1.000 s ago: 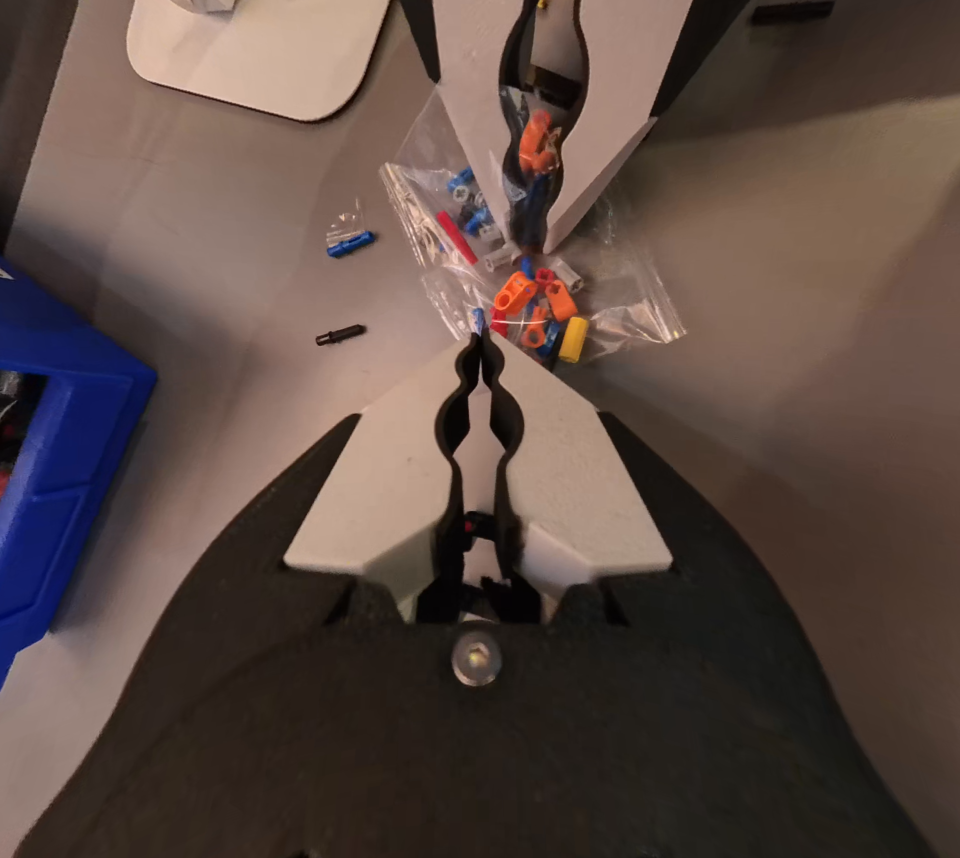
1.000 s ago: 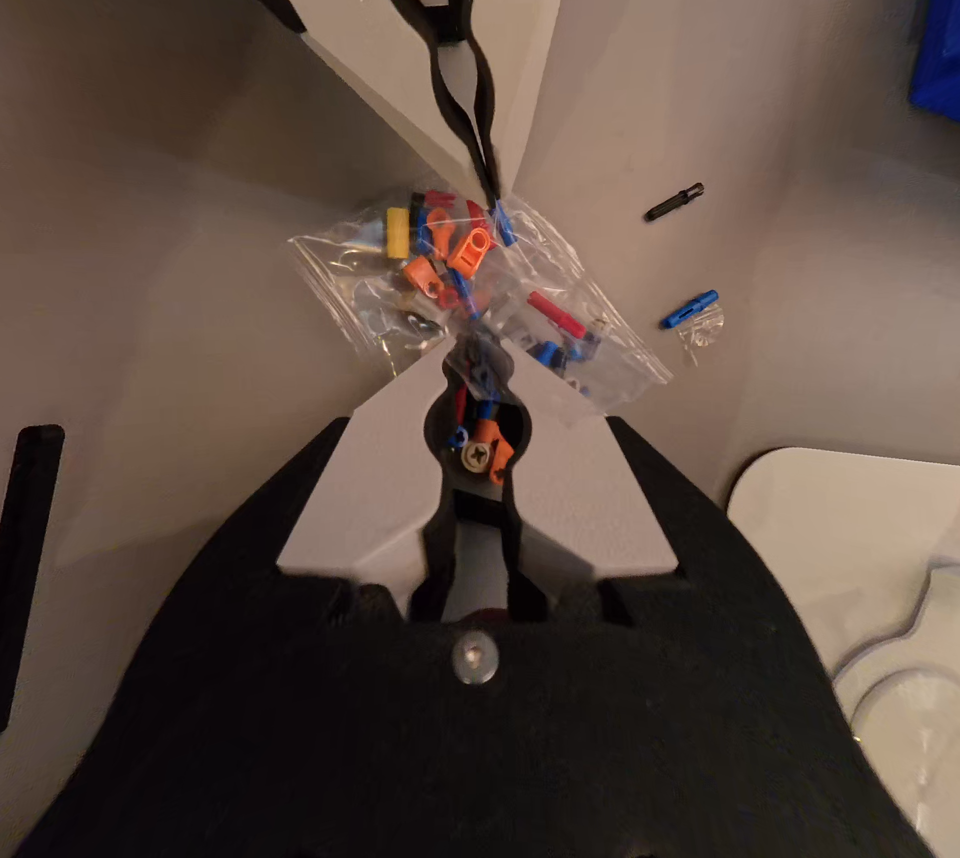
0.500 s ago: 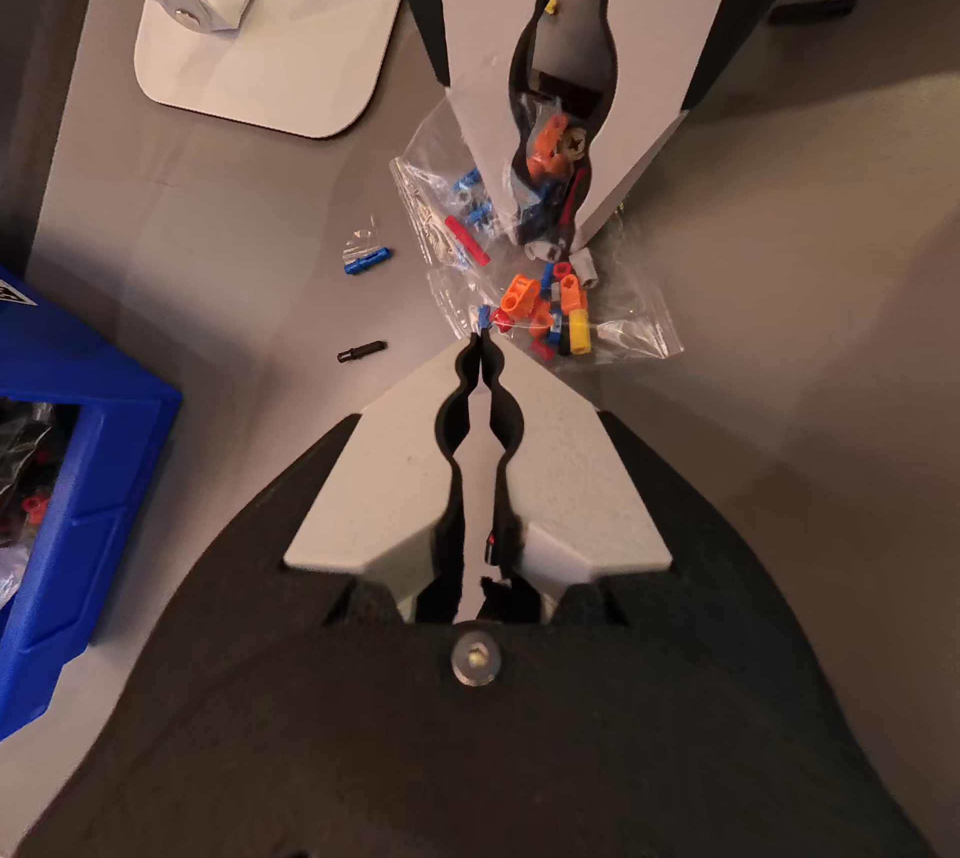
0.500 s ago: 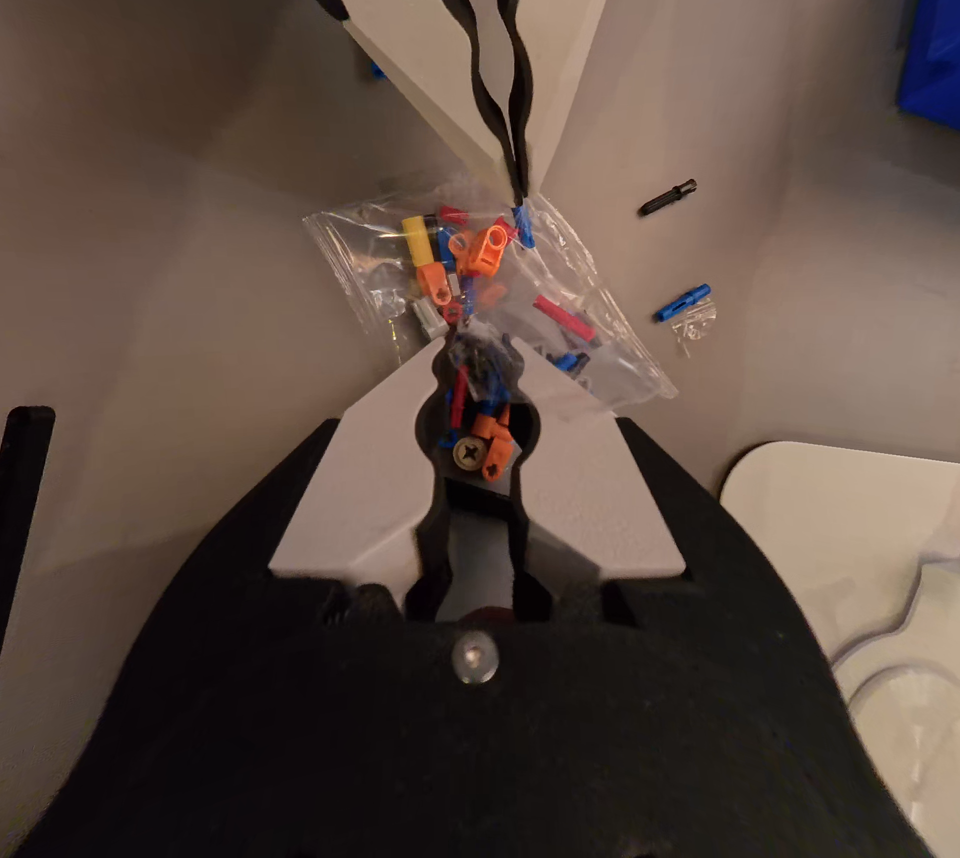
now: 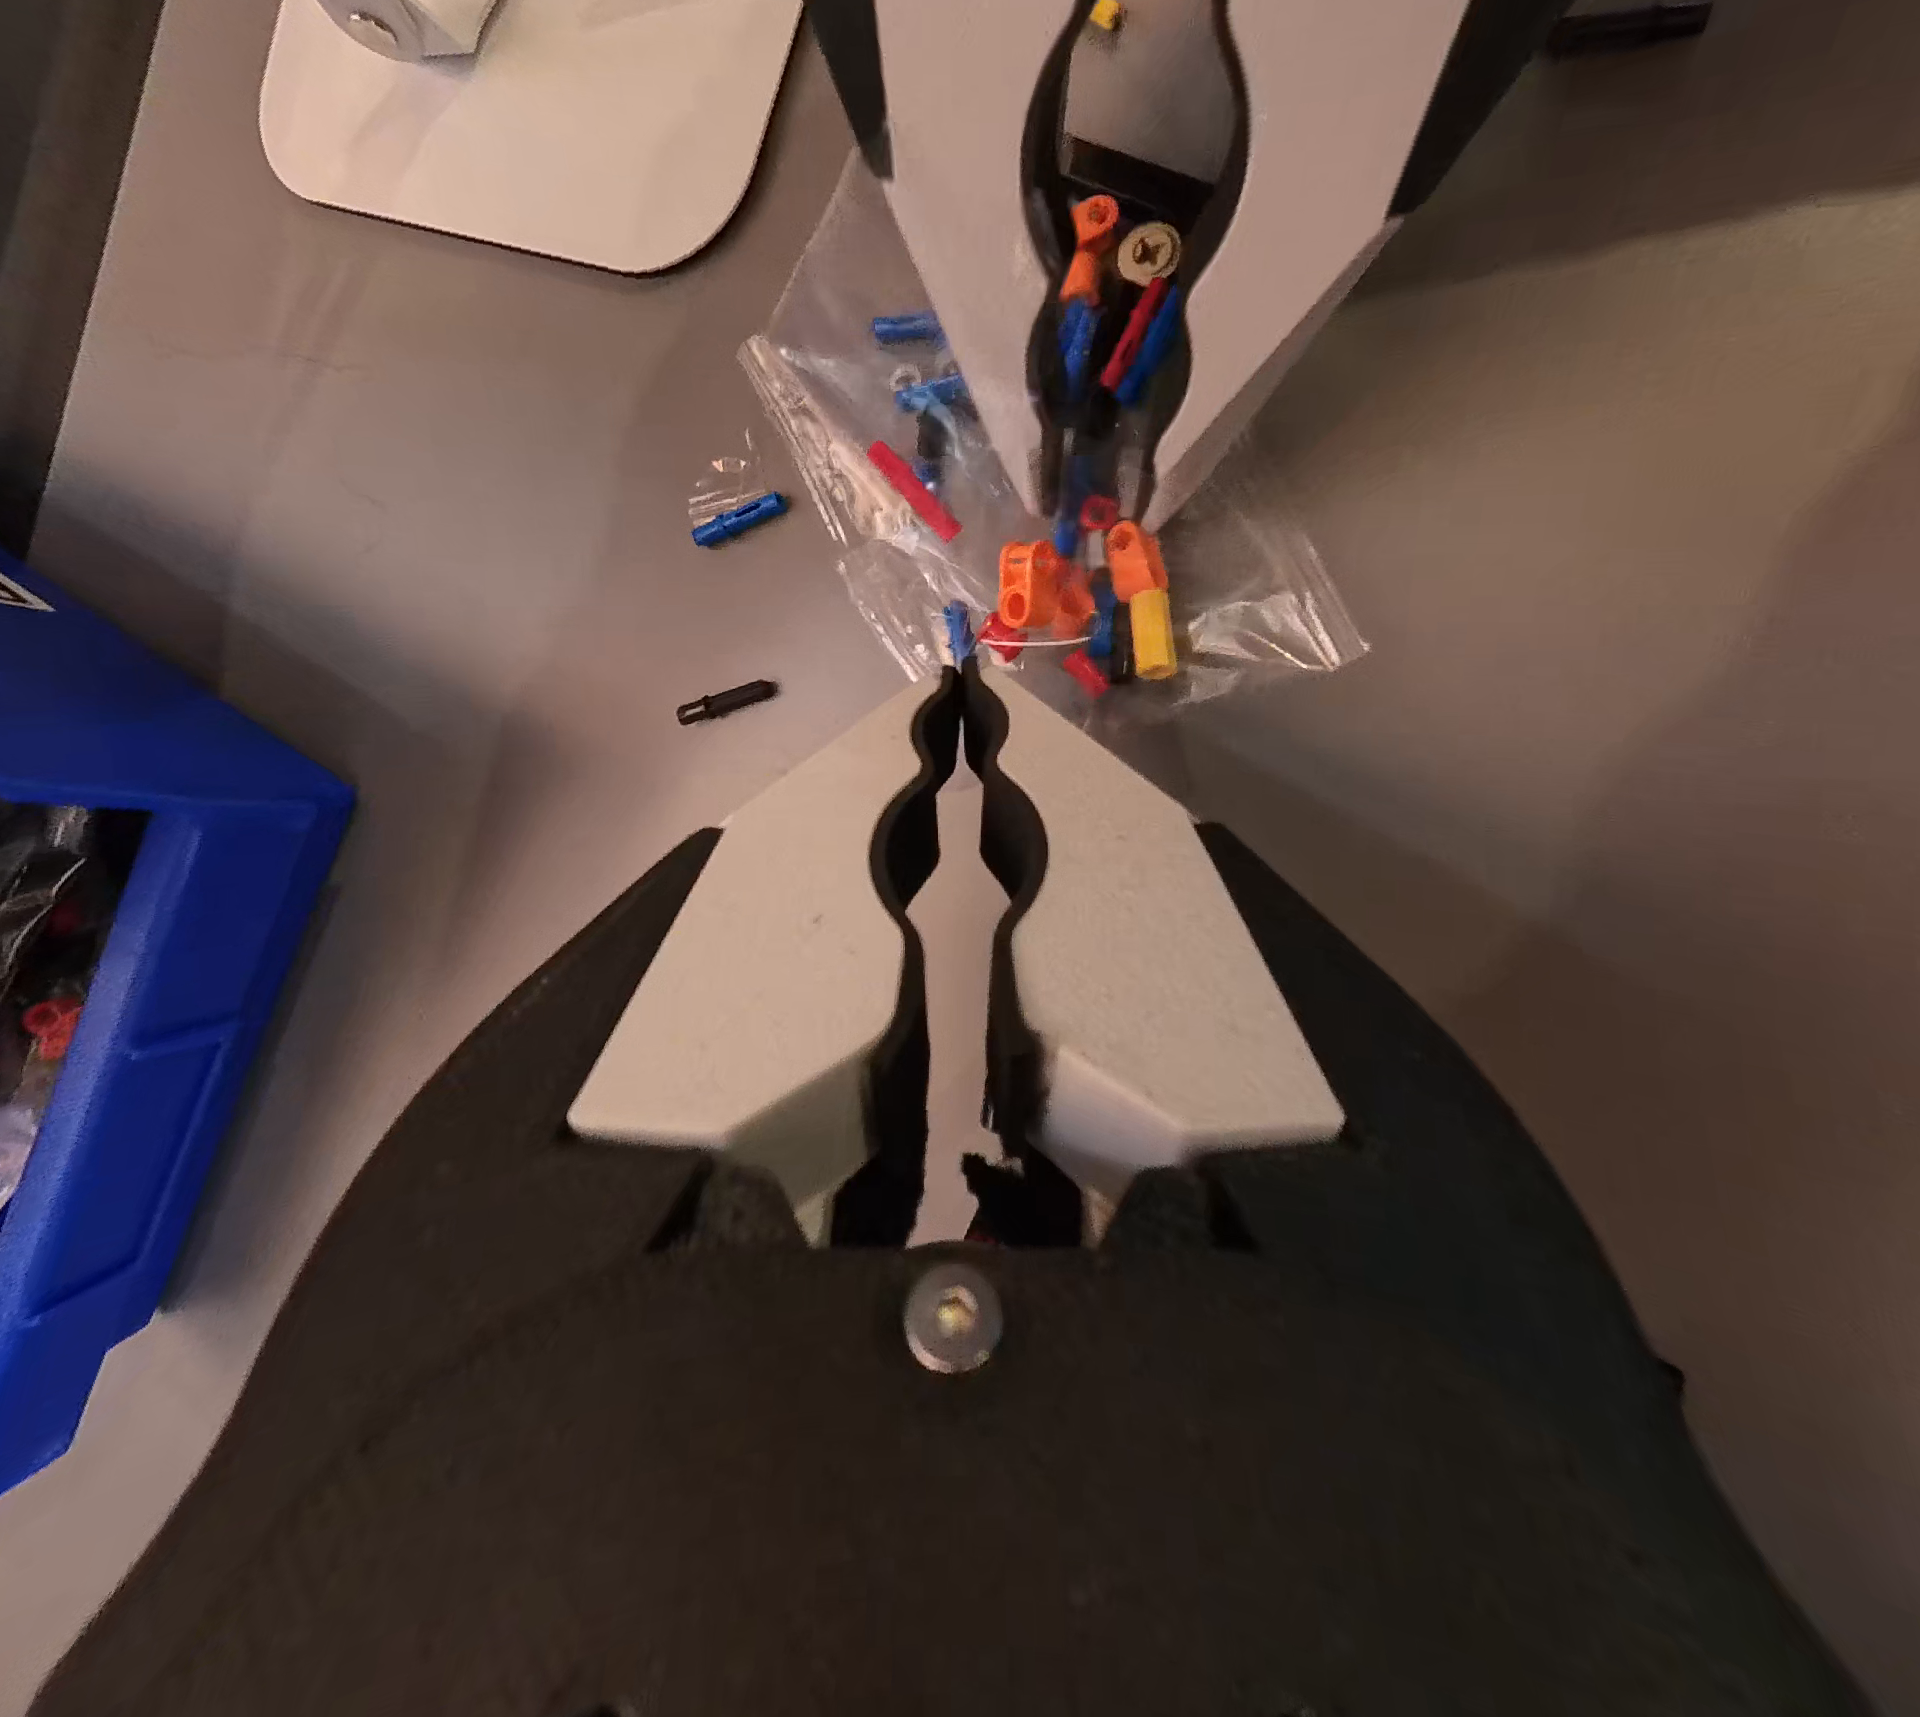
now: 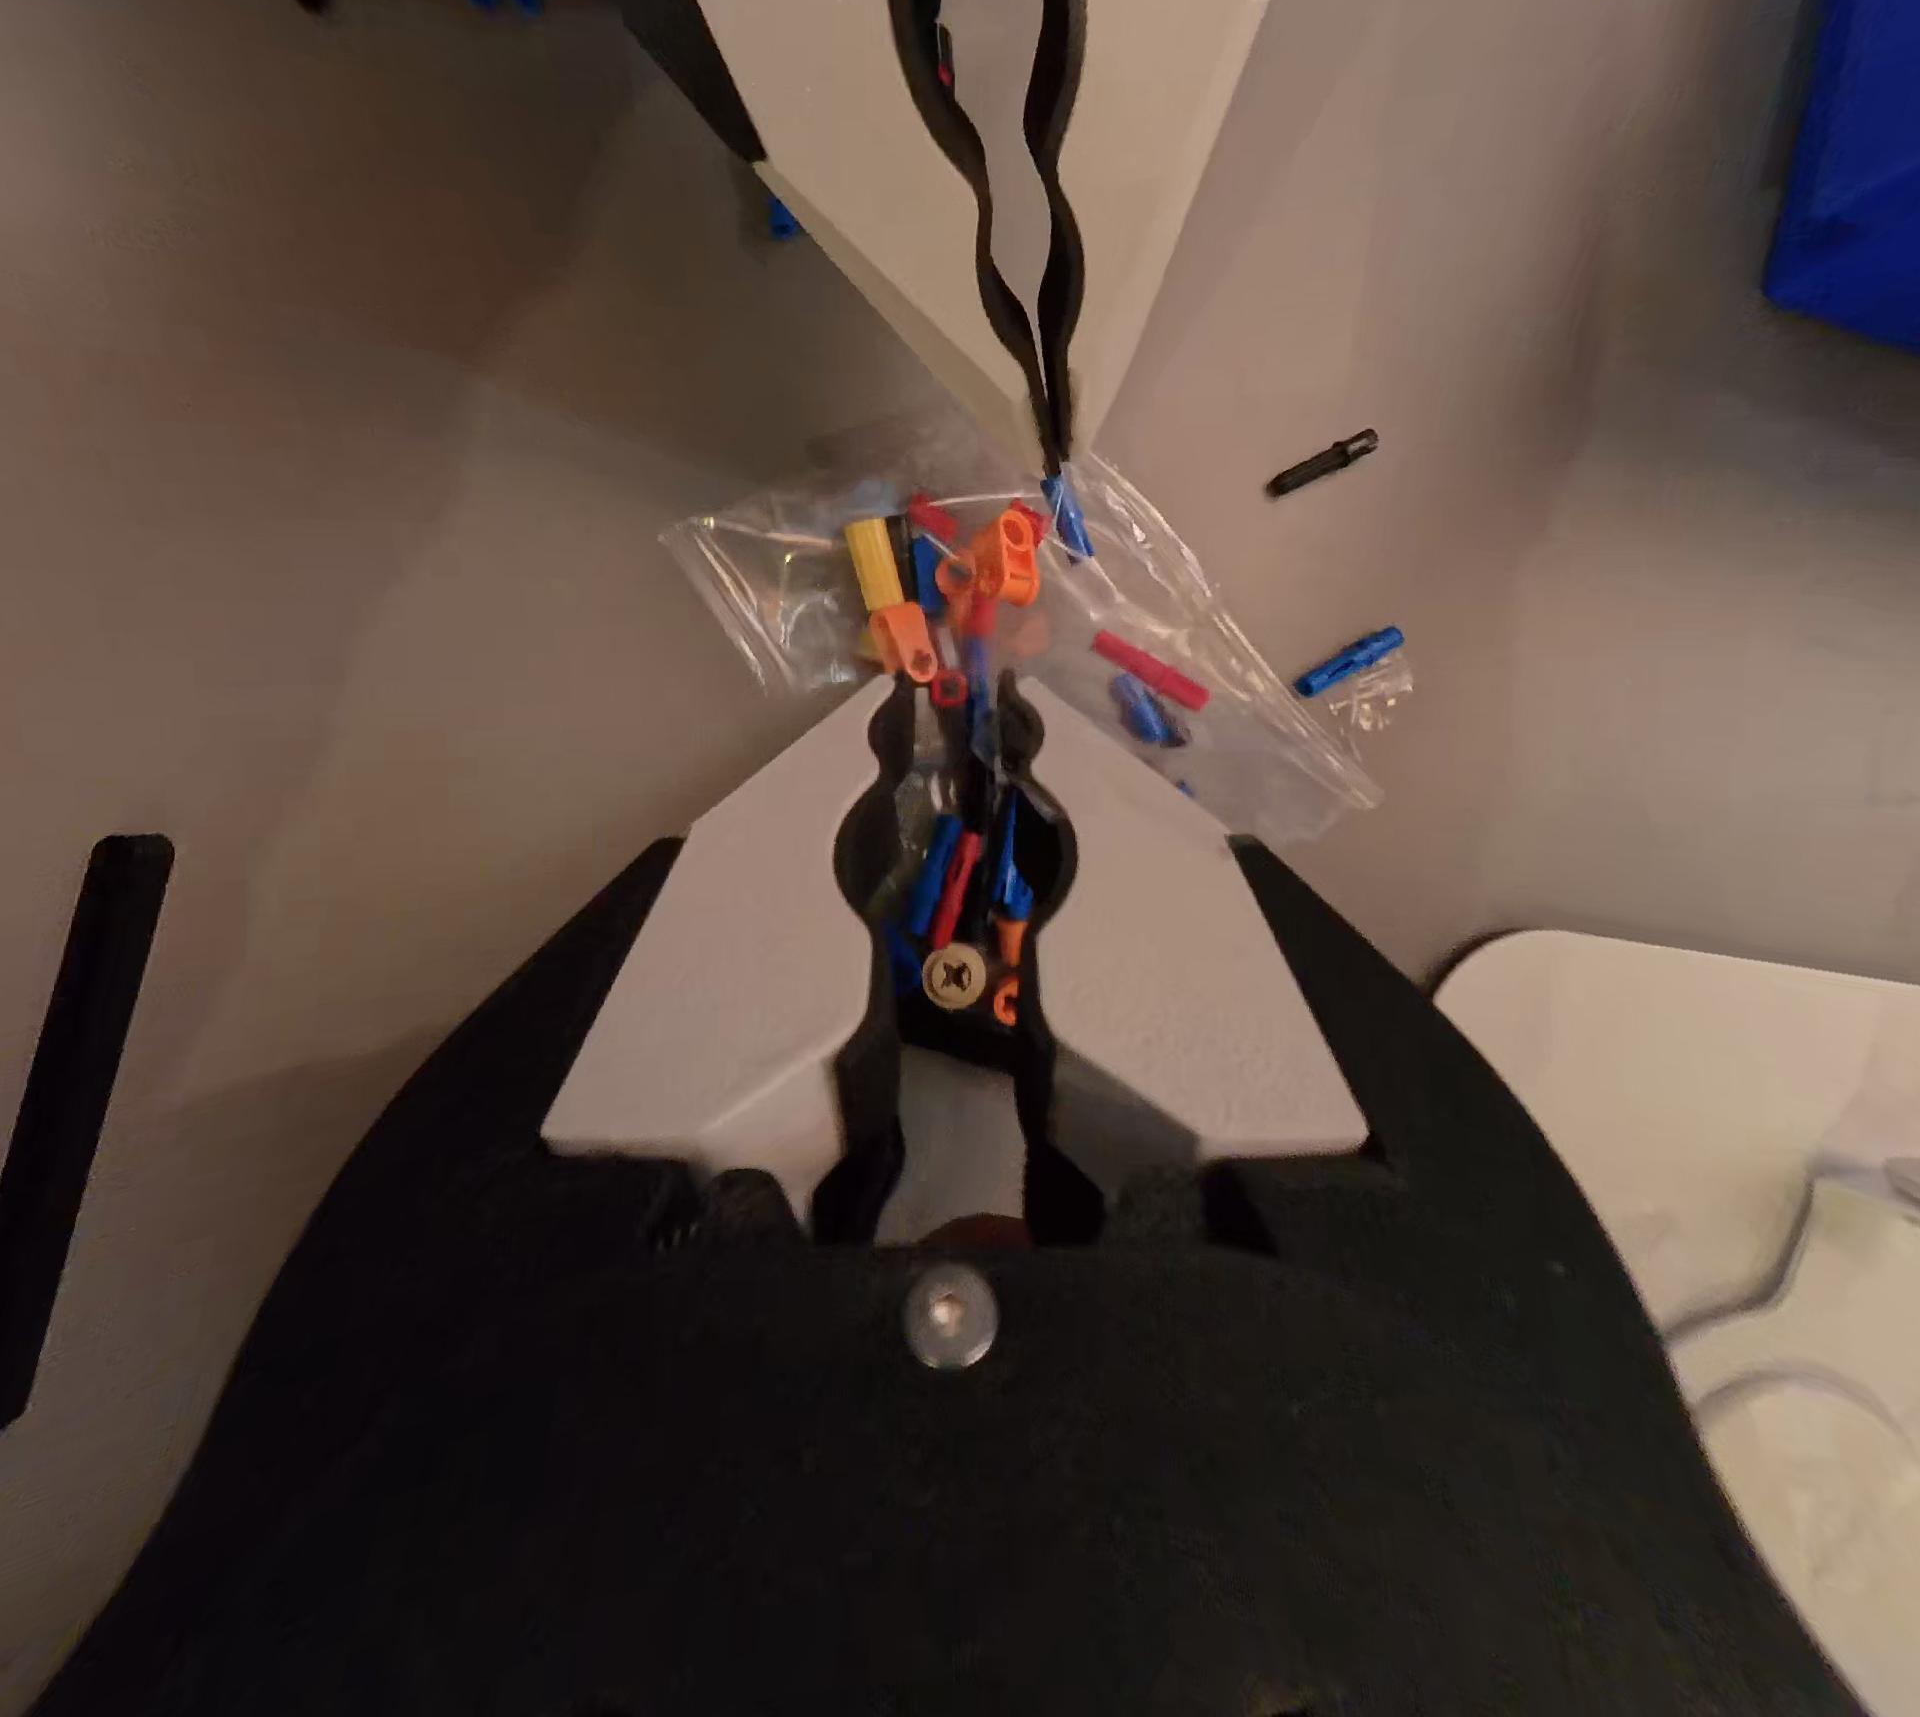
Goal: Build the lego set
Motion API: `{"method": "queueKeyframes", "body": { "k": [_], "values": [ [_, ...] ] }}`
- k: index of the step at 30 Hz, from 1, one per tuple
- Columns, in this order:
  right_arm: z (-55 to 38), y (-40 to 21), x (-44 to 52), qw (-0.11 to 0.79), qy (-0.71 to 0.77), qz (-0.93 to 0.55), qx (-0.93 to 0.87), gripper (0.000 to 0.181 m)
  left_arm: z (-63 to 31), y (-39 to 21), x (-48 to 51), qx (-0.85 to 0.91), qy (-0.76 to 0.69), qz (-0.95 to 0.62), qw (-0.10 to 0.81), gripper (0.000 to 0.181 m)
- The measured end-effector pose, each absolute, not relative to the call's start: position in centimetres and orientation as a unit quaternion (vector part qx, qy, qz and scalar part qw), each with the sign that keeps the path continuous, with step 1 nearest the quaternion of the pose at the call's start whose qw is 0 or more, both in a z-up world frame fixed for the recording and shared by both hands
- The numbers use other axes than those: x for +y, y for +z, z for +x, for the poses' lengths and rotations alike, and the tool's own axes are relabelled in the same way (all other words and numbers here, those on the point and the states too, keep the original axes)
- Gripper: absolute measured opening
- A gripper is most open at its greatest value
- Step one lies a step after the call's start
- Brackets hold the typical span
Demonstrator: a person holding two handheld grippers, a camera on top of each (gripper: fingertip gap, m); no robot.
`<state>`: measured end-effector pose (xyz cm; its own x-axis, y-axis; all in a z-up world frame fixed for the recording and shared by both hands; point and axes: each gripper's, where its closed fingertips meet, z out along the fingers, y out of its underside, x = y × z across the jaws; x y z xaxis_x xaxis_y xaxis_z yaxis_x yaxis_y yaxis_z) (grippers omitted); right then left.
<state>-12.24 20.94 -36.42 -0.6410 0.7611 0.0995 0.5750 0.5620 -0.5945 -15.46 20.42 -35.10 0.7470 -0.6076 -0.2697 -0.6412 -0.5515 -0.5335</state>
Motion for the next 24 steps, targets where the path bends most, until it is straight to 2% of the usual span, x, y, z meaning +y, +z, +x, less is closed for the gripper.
{"method": "queueKeyframes", "body": {
  "k": [7,12,20,24],
  "values": [
    [-13.1,-36.8,20.3,0.175,0.28,-0.385,-0.862,0.013,-15.4,-35.0,20.6,0.352,0.026,-0.879,0.321,0.0],
    [-12.8,-37.5,20.9,0.171,0.25,-0.388,-0.87,0.003,-15.6,-35.0,20.6,0.353,0.022,-0.879,0.32,0.0],
    [-13.1,-36.8,21.1,0.179,0.269,-0.397,-0.859,0.013,-15.6,-35.3,20.5,0.351,0.019,-0.881,0.316,0.0],
    [-13.3,-37.2,20.9,0.172,0.265,-0.397,-0.862,0.009,-15.6,-35.4,20.6,0.35,0.02,-0.882,0.315,0.0]
  ]
}}
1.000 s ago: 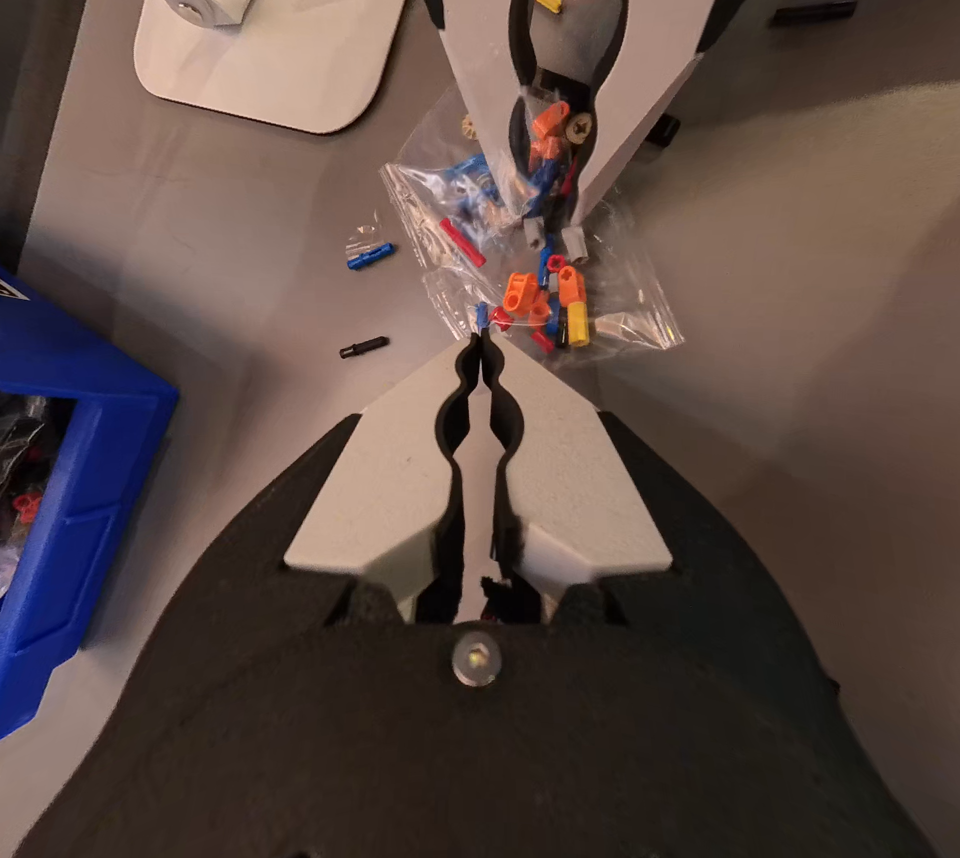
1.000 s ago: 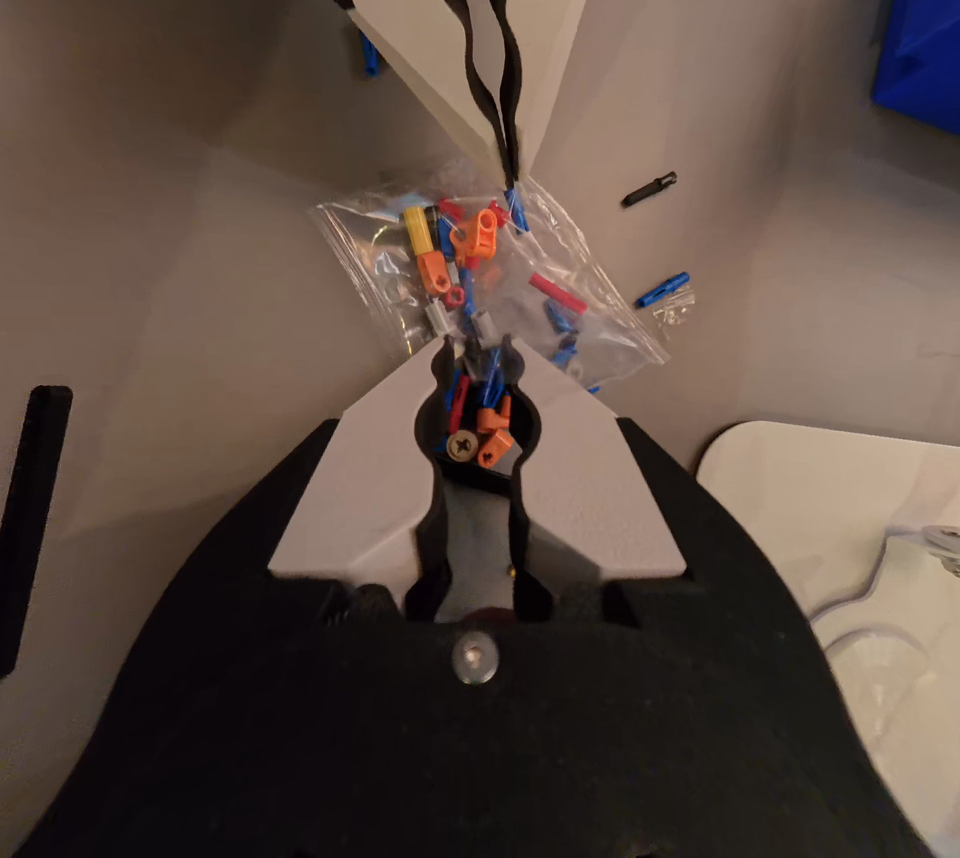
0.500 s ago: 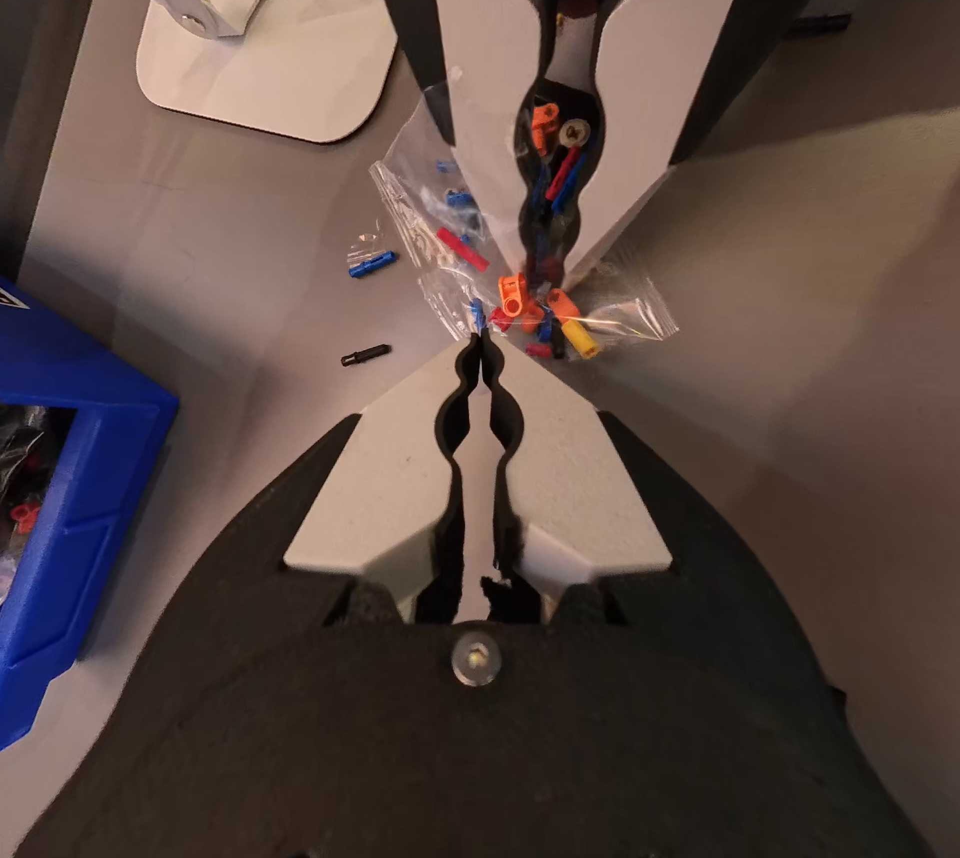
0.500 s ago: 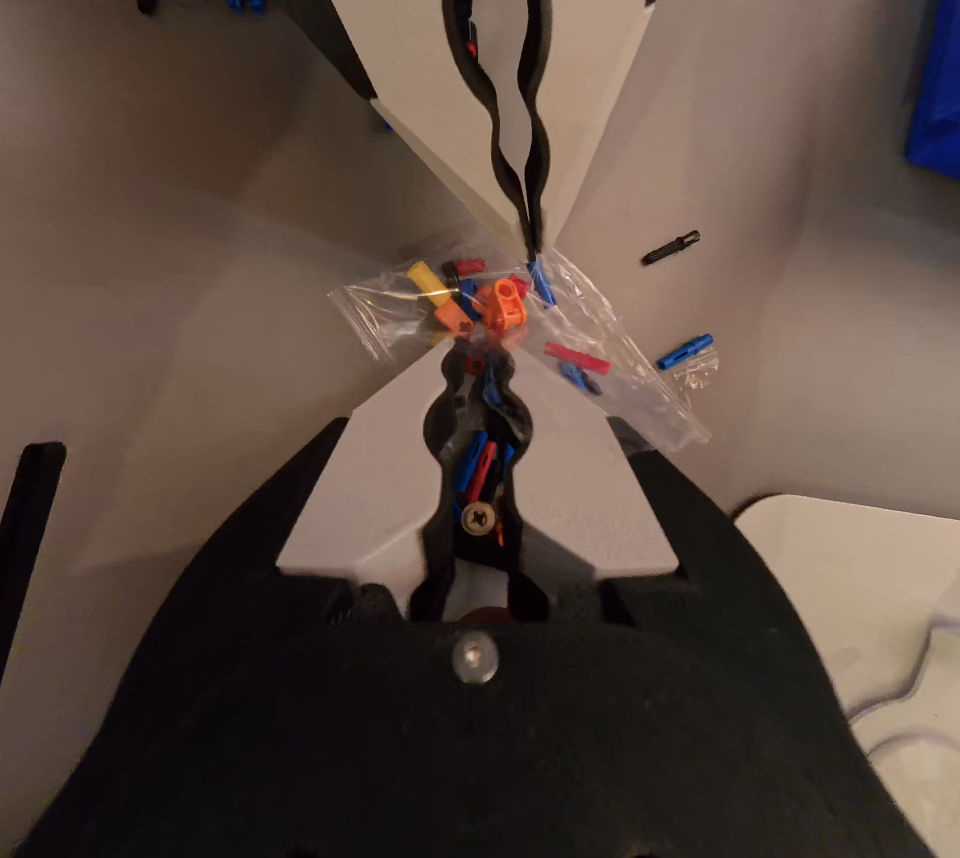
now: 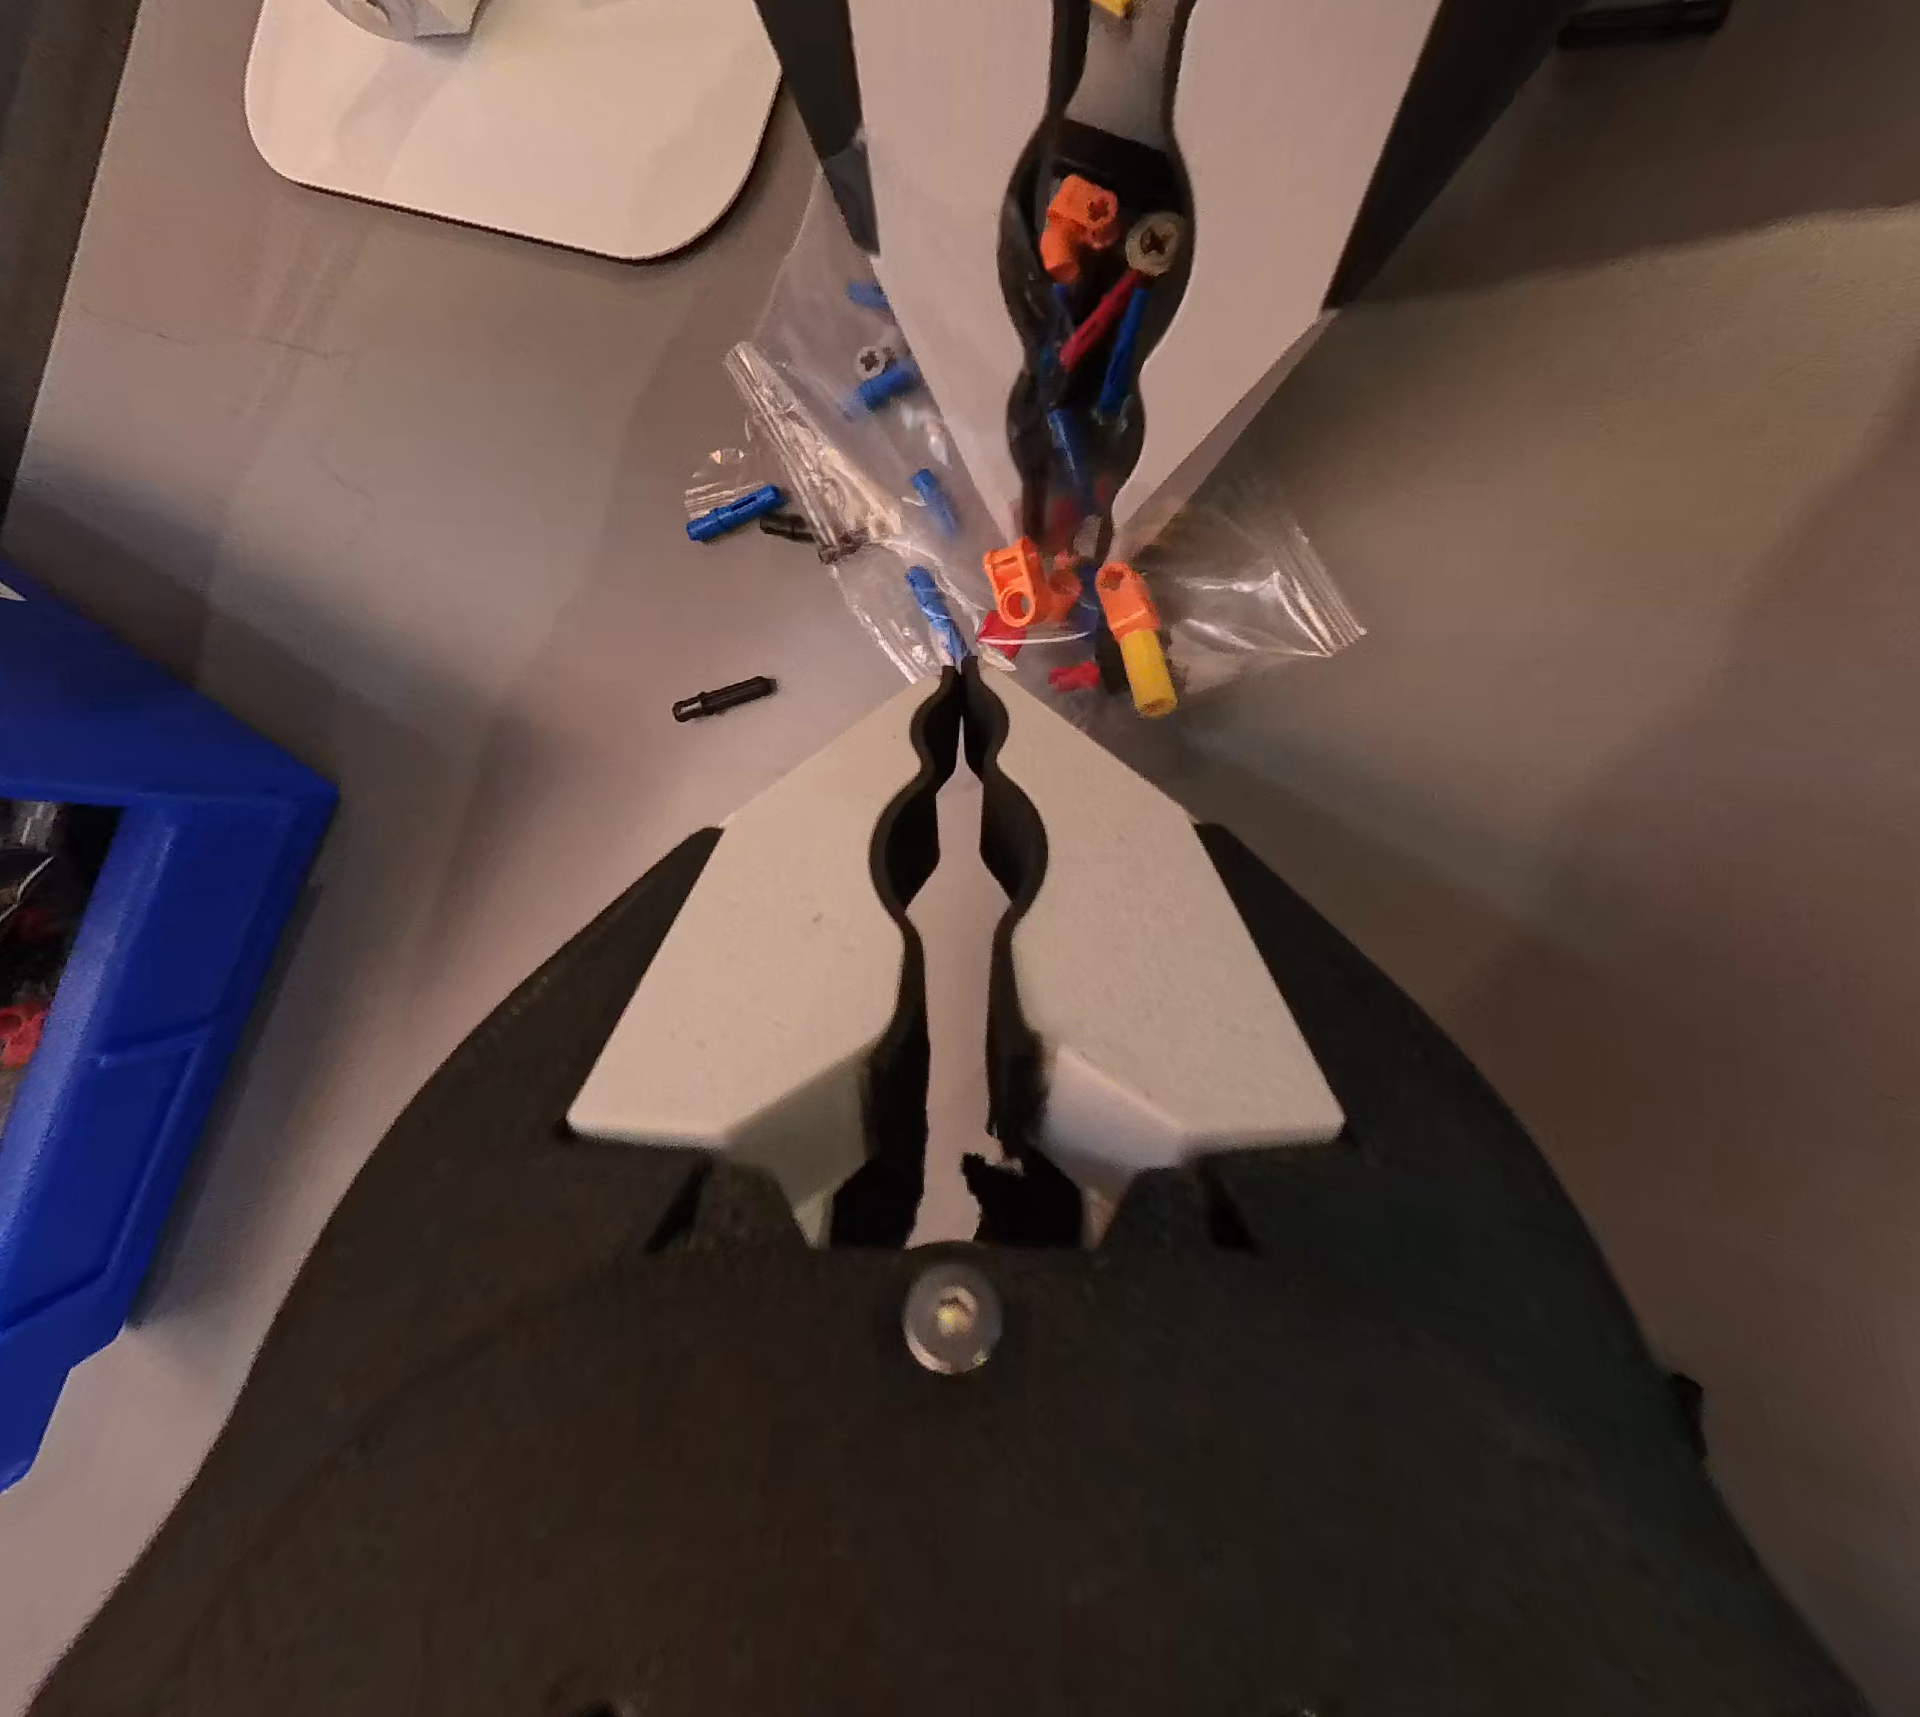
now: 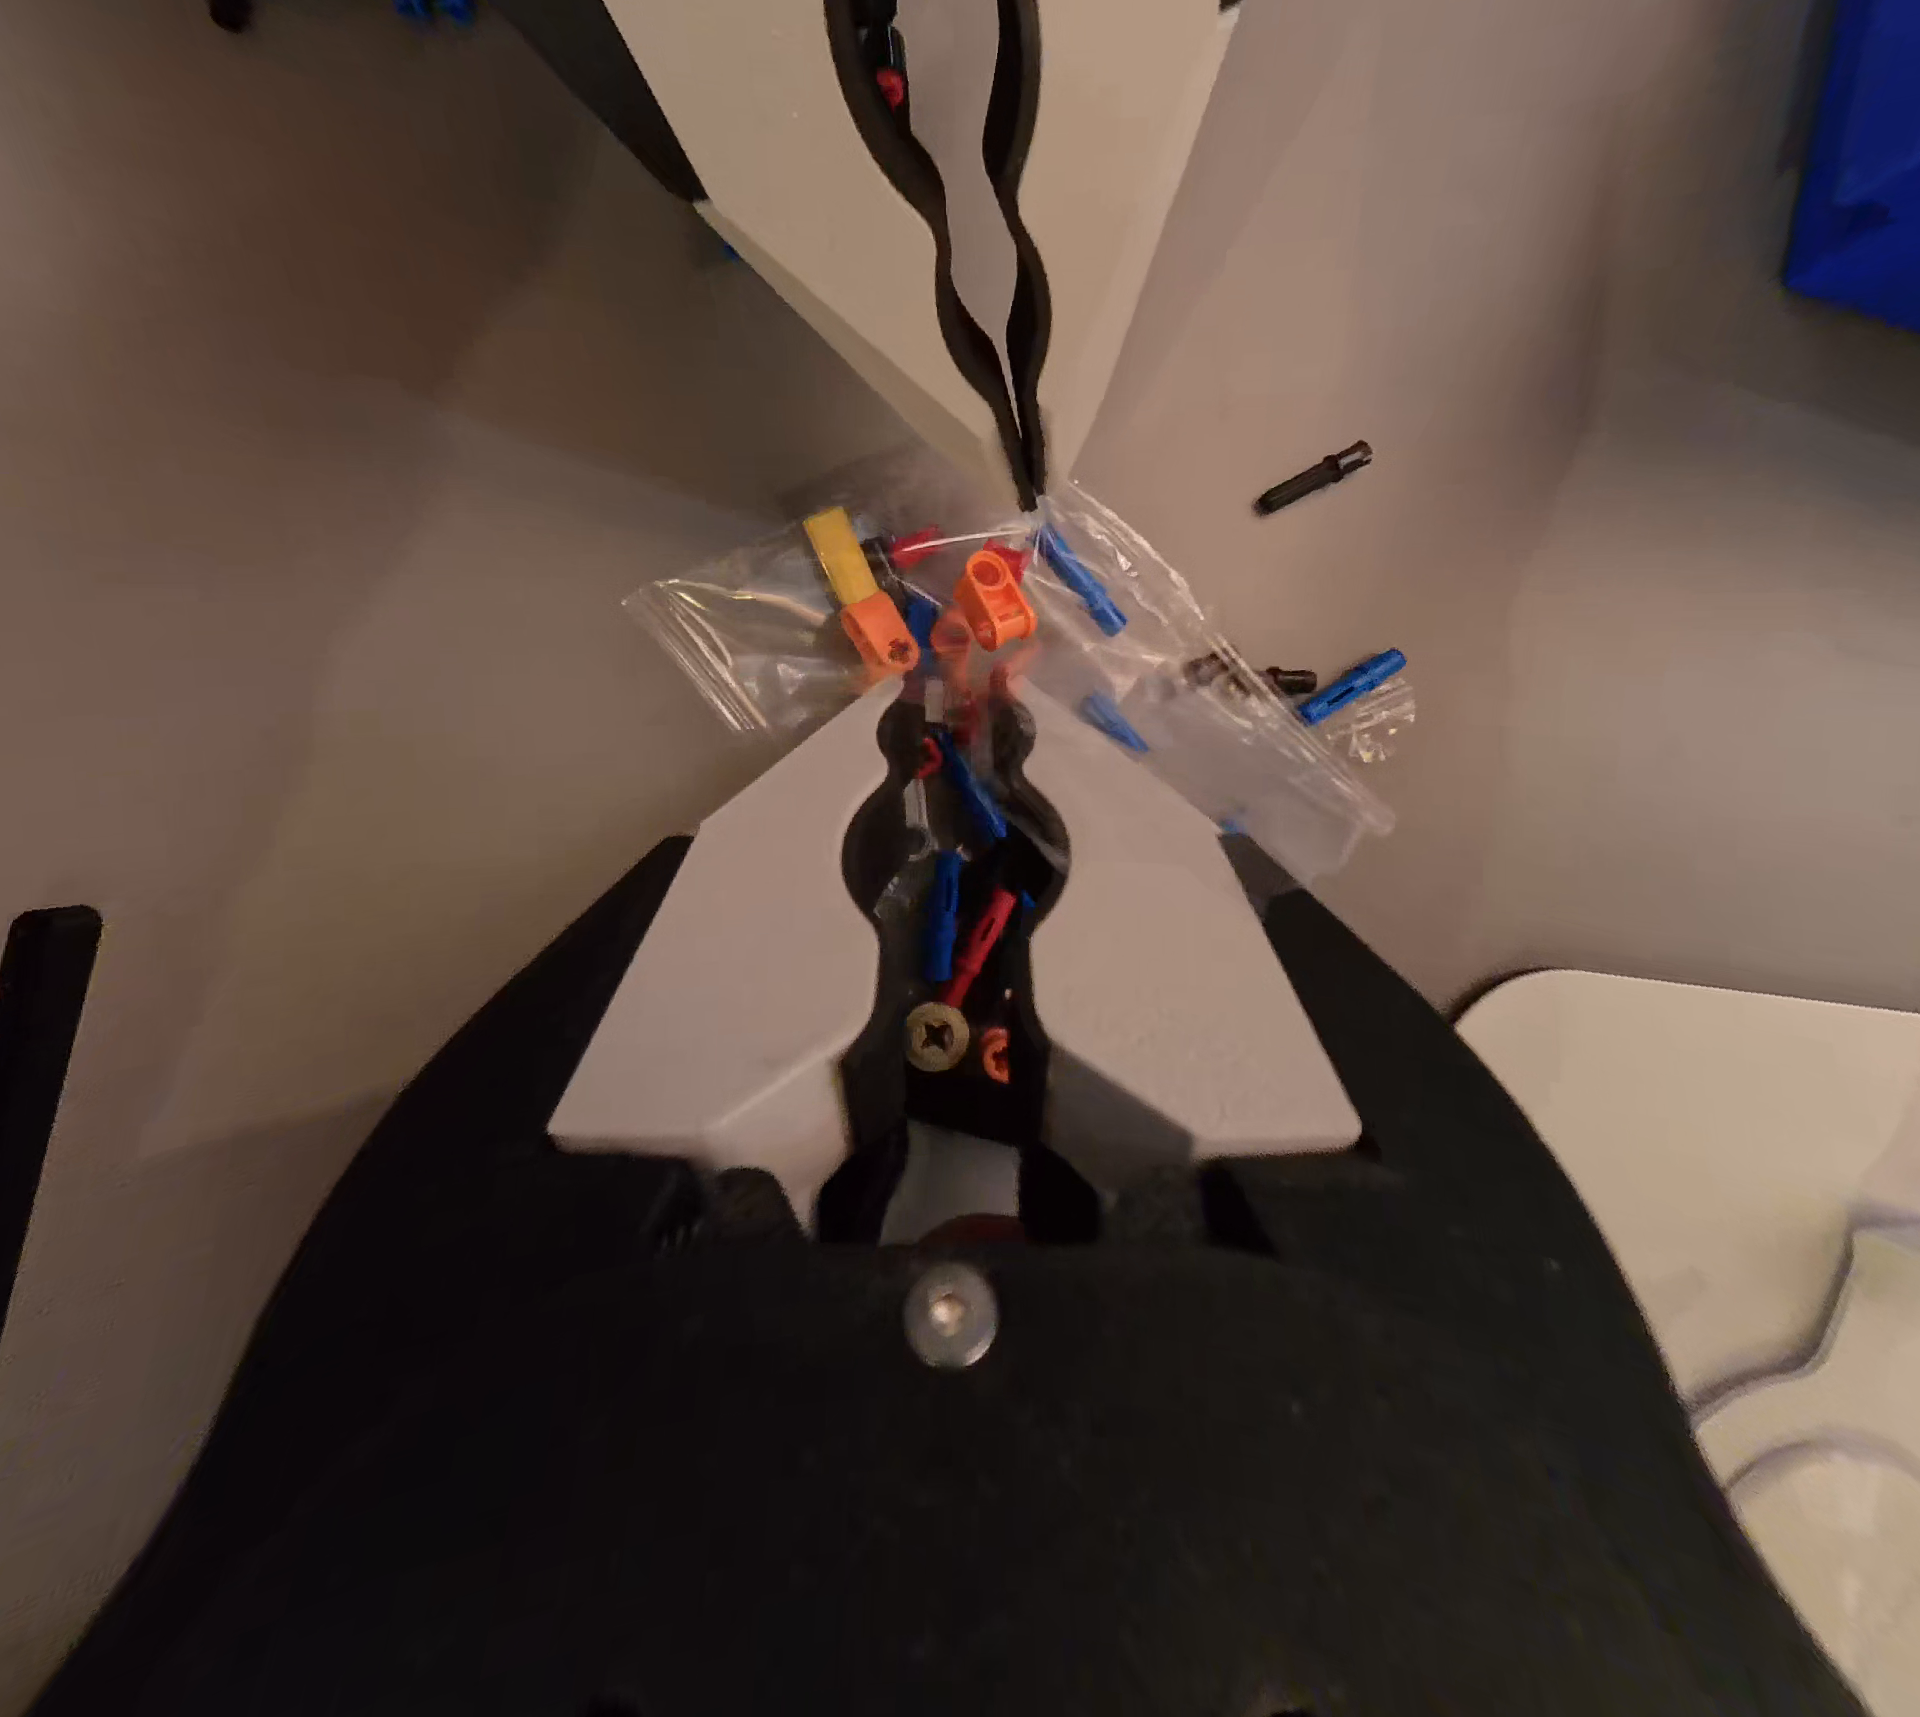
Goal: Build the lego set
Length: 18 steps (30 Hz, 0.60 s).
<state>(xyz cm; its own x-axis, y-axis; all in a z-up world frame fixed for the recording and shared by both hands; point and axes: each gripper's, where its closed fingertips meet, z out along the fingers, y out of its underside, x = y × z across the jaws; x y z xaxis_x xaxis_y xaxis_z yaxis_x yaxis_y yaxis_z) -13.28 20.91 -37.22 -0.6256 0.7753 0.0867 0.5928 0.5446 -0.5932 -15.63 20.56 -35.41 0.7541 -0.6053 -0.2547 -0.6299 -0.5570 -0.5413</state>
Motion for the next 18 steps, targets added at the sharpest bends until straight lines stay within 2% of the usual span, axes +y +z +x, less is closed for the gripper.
{"method": "queueKeyframes", "body": {
  "k": [6,12,18],
  "values": [
    [-13.1,-37.5,21.6,0.164,0.261,-0.42,-0.853,0.006,-15.7,-35.6,20.5,0.35,0.02,-0.883,0.313,0.0],
    [-12.3,-37.4,22.1,0.153,0.255,-0.439,-0.848,0.019,-15.6,-35.8,20.3,0.348,0.017,-0.884,0.313,0.0],
    [-12.2,-36.8,22.5,0.161,0.259,-0.441,-0.844,0.019,-15.6,-36.1,20.2,0.345,0.015,-0.884,0.313,0.0]
  ]
}}
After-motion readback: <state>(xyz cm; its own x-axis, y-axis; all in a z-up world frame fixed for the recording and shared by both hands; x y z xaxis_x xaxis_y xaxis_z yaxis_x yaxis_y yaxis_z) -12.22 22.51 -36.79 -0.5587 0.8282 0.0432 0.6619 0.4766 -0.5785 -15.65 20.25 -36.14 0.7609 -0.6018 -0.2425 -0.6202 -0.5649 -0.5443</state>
